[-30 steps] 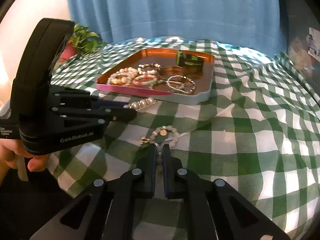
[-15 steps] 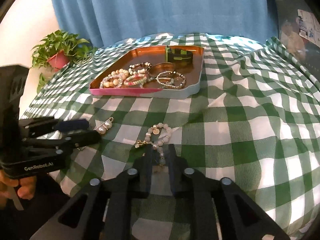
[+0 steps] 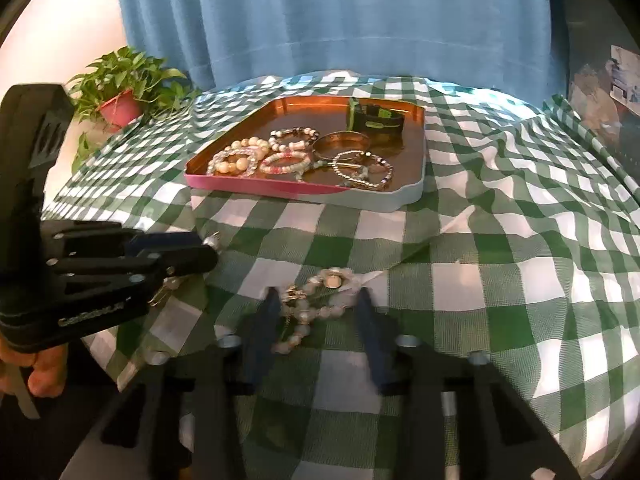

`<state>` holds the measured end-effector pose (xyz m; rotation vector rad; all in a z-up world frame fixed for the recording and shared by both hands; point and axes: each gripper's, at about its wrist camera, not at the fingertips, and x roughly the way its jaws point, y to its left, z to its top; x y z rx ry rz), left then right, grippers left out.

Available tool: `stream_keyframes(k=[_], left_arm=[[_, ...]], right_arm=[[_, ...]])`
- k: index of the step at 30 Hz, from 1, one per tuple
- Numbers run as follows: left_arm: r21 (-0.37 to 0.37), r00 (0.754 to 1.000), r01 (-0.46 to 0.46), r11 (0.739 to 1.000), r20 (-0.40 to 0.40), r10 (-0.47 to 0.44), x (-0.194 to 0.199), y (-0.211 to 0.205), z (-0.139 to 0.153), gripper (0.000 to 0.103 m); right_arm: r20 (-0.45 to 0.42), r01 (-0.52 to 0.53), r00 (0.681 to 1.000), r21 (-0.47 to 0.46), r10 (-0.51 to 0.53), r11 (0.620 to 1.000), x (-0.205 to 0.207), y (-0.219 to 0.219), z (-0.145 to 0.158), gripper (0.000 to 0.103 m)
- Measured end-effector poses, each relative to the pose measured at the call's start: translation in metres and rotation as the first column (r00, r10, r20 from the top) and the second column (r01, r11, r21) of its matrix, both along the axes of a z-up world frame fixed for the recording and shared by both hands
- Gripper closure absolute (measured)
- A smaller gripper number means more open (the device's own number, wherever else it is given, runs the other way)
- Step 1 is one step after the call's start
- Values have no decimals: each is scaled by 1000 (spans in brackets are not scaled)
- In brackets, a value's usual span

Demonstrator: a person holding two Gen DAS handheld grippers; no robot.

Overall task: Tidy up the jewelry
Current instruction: 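Grasp the pearl safety pin with the left gripper while the right grasps the pearl charm bracelet, then carry the safety pin with the left gripper while the right carries the charm bracelet to the tray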

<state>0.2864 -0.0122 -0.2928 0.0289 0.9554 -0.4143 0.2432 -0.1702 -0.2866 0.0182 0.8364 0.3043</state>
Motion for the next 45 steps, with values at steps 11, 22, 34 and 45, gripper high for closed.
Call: stream_keyframes(k=[11,22,34,45], left_arm=[[-42,1000,-19,999,-22,19,-2,5,0,92],[-102,997,-83,991,-17,82,-11,16,11,92],[-36,995,-100,994,0,100,-51,3,30,92],[-57,983,-144,988,103,149,-94,14,96,92]], right_arm=[[18,-5,1000,-8,5,1000,-4,2,4,98],[35,57,998,32,-58,998,-14,-5,19,98],[66,91,994,25,-93,996,-37,-7,41,98],[145,57,988,17,-59,998,-73,10,99,98]])
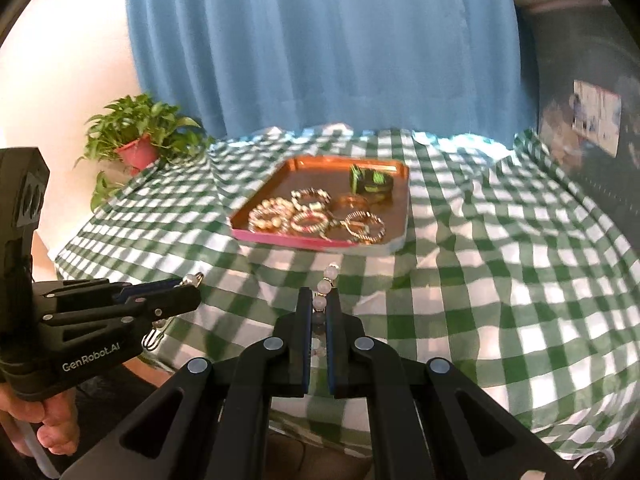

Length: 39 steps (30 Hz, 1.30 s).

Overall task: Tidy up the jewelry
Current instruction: 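Carry the safety pin with the left gripper while the right carries the charm bracelet to the tray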

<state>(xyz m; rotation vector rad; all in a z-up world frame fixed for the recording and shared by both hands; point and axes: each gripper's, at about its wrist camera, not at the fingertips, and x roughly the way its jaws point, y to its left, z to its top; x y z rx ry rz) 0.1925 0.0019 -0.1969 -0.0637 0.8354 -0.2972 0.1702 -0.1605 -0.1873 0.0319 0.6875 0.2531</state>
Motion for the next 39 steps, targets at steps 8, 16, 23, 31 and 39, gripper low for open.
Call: stream_keyframes(k=[8,16,23,31,39], left_arm=[[57,982,-6,998,190,-5,-46,-4,72,92],[99,969,-10,995,245,-15,-65,-10,98,92],[91,976,-39,995,218,18,-55,-8,85,92],[104,982,-38,994,189,18,-38,-8,69,92],[76,987,-66,995,154,54,-8,6,48,92]], right_arm=[[70,-3,998,-16,4,1000,-34,10,45,98],[115,-29,993,28,25,999,-55,15,69,98],[86,-46,996,76,39,996,-53,12,72,98],[42,-40,998,107,36,993,-37,3,56,98],[58,-41,998,87,36,995,-15,4,42,98]])
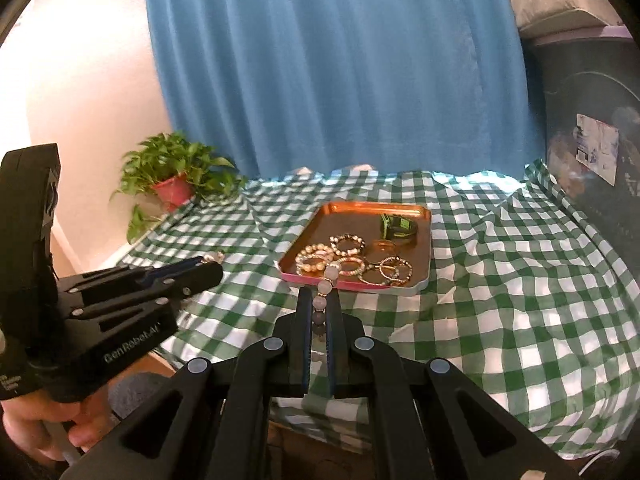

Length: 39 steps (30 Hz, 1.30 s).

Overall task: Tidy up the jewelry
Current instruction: 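Carry the safety pin with the left gripper while the right carries the charm bracelet to the tray, then lower and release the safety pin into the tray with the left gripper while the right releases the charm bracelet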

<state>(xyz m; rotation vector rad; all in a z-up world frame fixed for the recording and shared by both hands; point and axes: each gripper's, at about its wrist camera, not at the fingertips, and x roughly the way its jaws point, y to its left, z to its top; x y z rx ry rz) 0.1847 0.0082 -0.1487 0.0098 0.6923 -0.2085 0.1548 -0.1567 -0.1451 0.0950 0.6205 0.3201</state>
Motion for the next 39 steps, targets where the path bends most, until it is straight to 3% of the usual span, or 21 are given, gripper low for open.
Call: stream_keyframes(k=[18,24,34,39], left_arm=[[-67,996,-4,998,-89,-2,113,18,-51,92],[-69,996,9,998,-86,-15,160,18,-55,91],[-65,991,-18,998,-130,9,237,20,-89,91],[-98,989,-41,994,-147,26,268,28,-104,91]], right_arm=[[-58,31,998,-4,-31,1000,103,-16,-31,98],[-104,32,994,-13,-33,999,148,-17,-52,98],[-172,59,983,-27,-62,998,213,-30,-87,98],[-186,69,980,-17,-71,997,238,-35,-101,98]])
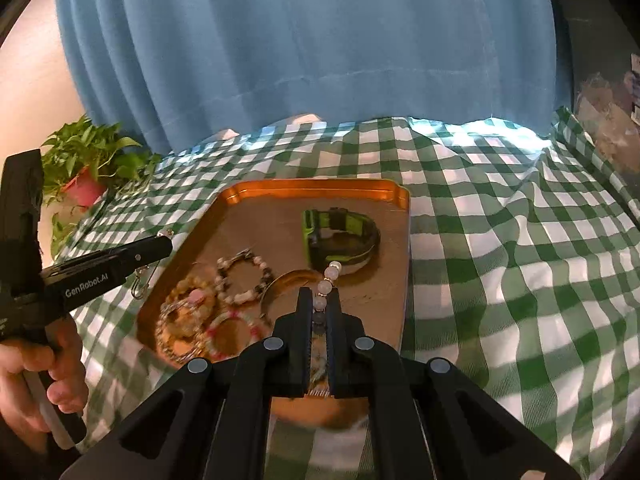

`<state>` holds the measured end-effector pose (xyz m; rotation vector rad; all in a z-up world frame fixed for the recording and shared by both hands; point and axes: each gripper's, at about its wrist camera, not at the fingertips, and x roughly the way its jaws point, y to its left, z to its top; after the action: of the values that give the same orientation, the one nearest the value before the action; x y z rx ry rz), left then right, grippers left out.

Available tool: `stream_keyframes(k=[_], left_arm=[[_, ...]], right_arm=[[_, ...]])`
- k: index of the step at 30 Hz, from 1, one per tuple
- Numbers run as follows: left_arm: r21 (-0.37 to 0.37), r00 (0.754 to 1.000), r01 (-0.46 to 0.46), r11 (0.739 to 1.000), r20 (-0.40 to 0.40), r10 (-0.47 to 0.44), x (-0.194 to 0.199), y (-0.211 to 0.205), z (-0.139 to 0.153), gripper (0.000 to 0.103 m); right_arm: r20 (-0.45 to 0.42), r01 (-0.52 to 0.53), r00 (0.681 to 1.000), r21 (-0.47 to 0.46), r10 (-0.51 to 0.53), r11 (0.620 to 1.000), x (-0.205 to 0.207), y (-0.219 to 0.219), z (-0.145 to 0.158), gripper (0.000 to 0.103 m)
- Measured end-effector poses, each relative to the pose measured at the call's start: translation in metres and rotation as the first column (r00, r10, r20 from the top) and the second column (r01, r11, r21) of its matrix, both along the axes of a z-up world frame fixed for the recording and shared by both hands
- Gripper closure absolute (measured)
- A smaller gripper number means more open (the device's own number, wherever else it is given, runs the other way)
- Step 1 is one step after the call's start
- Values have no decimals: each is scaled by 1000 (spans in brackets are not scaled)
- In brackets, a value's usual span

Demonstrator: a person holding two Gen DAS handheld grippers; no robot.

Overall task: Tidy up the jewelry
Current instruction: 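Lower and release the safety pin into the tray with the left gripper while the right releases the charm bracelet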

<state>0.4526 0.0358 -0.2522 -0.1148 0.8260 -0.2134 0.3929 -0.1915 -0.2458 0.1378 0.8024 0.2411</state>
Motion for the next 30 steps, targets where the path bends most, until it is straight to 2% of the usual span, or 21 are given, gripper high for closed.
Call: stream_keyframes(k=[4,12,20,21,22,24,30], left_arm=[[-20,1000,-3,1000,-15,3,15,5,-11,91],[2,998,-16,1000,-60,16,33,6,-27,91],[46,998,-13,999,-61,16,36,-1,-35,89],[54,998,-22,998,-58,25,36,-1,-37,83],[63,997,-27,998,-67,31,37,0,-39,78],[69,996,-24,997,-79,29,36,0,-41,50],[90,999,3,996,-44,1,24,-8,-32,33]], right_arm=[[-20,0,1000,-5,0,1000,14,1,-13,98],[-56,-8,998,-43,6,999,28,7,-24,98],[-67,-3,998,-88,-3,996,34,6,-34,97],[-66,8,998,-109,-16,994,34,6,-36,96],[-73,20,997,-122,-29,992,34,5,-39,88],[-84,22,996,-94,-30,995,34,2,-40,76],[-65,18,998,-112,-25,994,28,6,-34,69]])
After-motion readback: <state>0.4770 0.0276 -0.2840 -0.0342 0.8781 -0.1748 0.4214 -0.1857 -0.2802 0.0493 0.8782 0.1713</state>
